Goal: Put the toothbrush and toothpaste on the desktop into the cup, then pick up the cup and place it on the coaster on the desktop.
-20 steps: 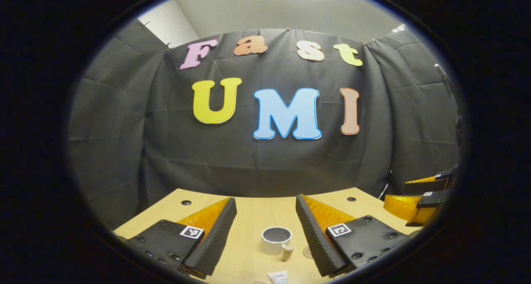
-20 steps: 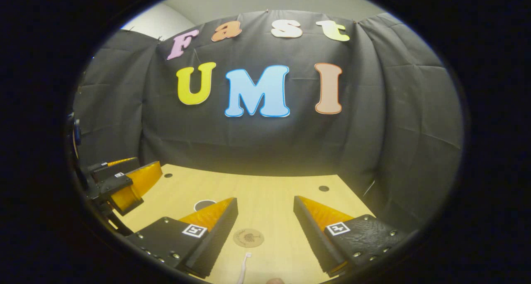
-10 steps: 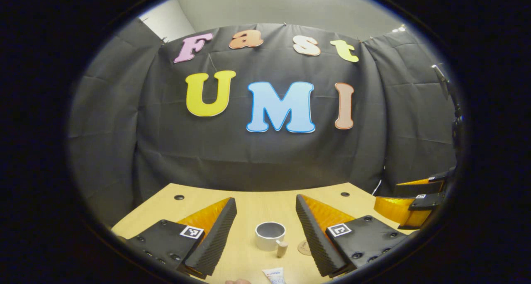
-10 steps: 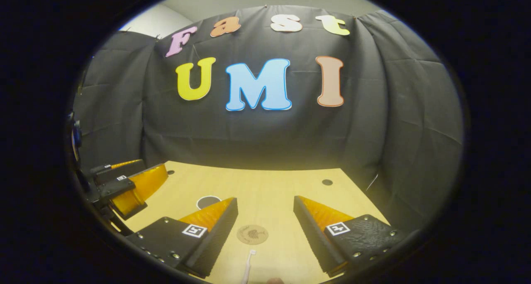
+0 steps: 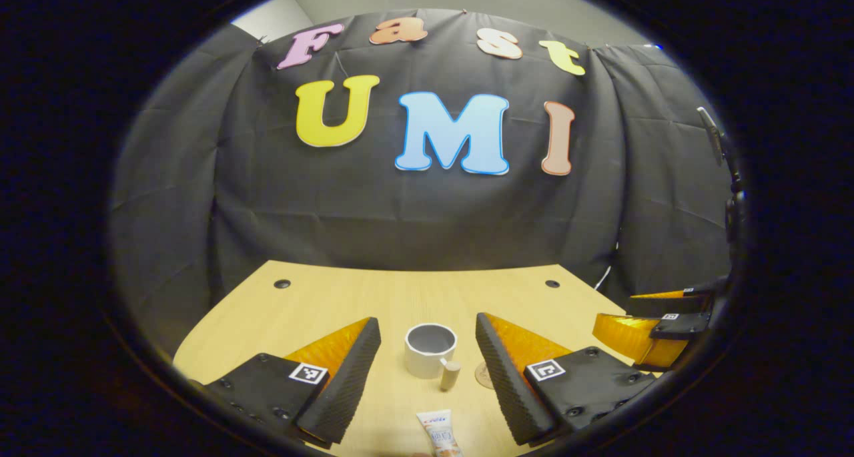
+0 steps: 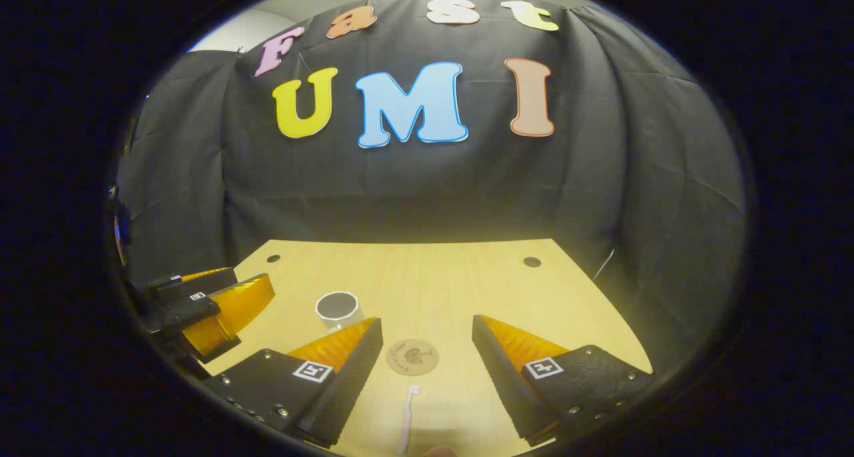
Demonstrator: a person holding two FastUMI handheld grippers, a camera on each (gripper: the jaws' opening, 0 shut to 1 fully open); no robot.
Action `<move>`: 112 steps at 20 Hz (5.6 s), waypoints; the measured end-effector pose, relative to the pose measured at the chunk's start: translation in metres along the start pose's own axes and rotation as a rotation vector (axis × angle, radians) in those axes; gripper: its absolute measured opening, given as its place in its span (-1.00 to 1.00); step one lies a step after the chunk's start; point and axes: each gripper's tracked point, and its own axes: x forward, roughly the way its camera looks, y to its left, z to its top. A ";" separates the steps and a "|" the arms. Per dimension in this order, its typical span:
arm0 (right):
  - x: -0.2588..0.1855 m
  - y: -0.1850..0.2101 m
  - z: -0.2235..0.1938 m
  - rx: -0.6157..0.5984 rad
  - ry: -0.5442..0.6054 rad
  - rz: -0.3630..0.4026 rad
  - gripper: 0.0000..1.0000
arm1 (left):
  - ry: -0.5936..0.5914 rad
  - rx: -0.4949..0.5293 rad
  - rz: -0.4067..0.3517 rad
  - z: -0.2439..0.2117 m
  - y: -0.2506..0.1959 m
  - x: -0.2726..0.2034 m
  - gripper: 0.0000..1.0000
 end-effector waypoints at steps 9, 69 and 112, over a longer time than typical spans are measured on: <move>0.015 0.010 -0.072 0.043 0.289 0.035 0.79 | 0.330 -0.056 -0.014 -0.095 -0.005 0.011 0.86; 0.035 0.023 -0.228 0.072 0.861 0.114 -0.91 | 0.894 -0.082 0.039 -0.231 -0.012 -0.006 -0.48; 0.019 0.028 -0.071 0.329 0.275 0.211 -0.92 | -0.061 -0.210 -0.126 0.062 0.012 0.176 -0.51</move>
